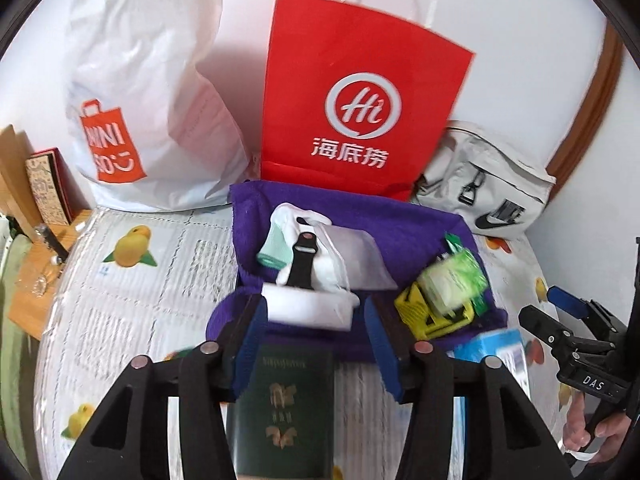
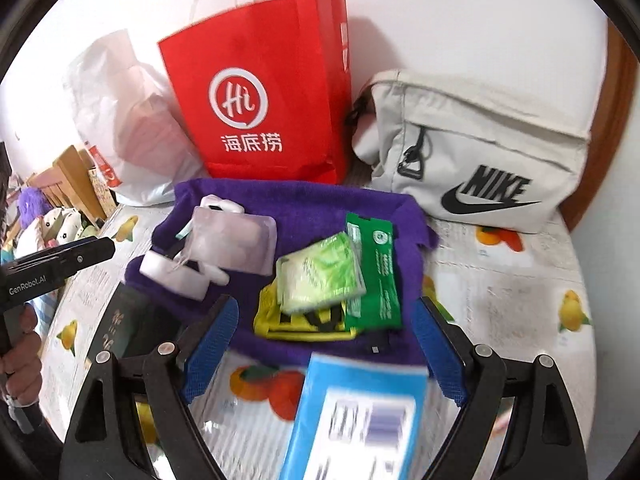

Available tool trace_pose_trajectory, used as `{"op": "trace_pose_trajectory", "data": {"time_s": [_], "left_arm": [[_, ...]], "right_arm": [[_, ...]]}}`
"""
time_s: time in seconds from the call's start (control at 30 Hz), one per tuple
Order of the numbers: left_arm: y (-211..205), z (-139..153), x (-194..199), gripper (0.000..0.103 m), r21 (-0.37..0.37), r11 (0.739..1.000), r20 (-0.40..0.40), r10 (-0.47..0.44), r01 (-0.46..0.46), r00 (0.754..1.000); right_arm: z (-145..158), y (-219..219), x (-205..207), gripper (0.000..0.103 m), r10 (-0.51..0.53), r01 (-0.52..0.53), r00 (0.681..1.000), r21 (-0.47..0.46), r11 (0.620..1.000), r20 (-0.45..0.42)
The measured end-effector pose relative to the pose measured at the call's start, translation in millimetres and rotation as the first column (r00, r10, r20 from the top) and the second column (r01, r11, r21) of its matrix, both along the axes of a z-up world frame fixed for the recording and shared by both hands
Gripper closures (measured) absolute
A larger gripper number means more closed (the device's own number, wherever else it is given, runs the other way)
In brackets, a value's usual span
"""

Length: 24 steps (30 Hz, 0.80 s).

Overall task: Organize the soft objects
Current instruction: 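Lower the strap and wipe pack onto the towel and open both tools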

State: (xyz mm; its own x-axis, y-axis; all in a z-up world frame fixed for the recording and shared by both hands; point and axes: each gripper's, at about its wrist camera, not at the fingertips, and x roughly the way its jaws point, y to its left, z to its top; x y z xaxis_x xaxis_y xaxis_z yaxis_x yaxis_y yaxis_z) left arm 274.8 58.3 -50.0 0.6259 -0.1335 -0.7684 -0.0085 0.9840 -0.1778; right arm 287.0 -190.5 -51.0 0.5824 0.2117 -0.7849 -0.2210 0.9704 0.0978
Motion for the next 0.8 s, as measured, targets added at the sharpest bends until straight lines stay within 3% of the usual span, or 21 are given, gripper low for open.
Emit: {"op": "trace_pose_trajectory", "data": {"time_s": [0.17,0.23,0.37,0.53,0.8], "left_arm": [[-11,14,-39,0.046,-0.002,1.0,0.029,-0.019,0.019,0.999],[-14,18,-57,0.038,-0.004,1.0,0.038,-0.022,0.022,0.999],[-21,25,-93,0.037,-0.004,1.0,0.065,-0.023,0.023,0.998],[-30,33,-141,0.024,0.05,0.999,0.114,-0.015,0.009,0.993],[-41,39,-198,0.003,0.128,0.991,0.169,0.014,-0.036,0.986]], "right_arm": [[23,-7,-48,0.015,-0.032,0.031,0.999,0.017,0.999,0.042],[31,-8,-69,0.011,-0.052,0.052,0.997,0.006,0.999,0.064],[41,-9,-106,0.008,-0.065,0.067,0.992,-0.008,0.998,0.108],[47,-13,-147,0.0,-0.085,0.087,0.987,-0.006,0.996,0.139],[50,-23,-197,0.0,-0.129,0.126,0.982,0.033,0.992,0.136]]}}
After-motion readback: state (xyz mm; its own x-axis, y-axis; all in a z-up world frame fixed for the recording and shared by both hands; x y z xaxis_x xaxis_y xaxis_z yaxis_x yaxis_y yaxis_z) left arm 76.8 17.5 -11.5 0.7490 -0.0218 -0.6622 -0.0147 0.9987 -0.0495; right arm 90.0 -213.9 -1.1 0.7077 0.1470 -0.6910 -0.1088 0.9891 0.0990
